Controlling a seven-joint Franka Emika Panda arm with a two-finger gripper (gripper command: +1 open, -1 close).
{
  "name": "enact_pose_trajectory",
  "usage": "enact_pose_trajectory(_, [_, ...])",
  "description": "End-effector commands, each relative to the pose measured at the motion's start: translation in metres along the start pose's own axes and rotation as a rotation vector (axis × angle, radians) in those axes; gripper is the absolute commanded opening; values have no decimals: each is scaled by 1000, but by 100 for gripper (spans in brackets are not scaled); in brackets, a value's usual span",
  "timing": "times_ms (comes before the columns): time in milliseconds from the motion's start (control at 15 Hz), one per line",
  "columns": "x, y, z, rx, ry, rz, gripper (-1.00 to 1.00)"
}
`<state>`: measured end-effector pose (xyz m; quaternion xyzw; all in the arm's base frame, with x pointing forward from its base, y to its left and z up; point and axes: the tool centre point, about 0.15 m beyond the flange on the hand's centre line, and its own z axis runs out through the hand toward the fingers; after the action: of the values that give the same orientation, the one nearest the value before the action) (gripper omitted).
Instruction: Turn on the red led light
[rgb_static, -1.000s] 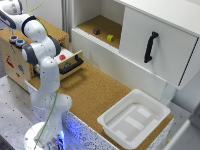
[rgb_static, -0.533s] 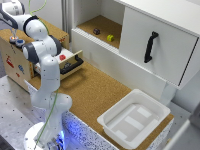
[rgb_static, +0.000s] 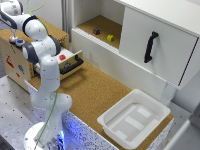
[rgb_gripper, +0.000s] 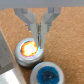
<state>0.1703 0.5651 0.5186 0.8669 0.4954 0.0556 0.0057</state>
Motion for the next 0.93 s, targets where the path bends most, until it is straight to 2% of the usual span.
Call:
enact_pose_trajectory(0, [14,26,-37,-30,-107,139,100])
enact_pose_trajectory(400, [-18,50,-22,3,-78,303,100])
enact_pose_trajectory(533, [-39,70,-20,15,-64,397,100])
enact_pose_trajectory(667, [-65,92,-13,-6,-76,457,100])
enact_pose_trajectory(867, [-92,125,-4,23,-47,493,100])
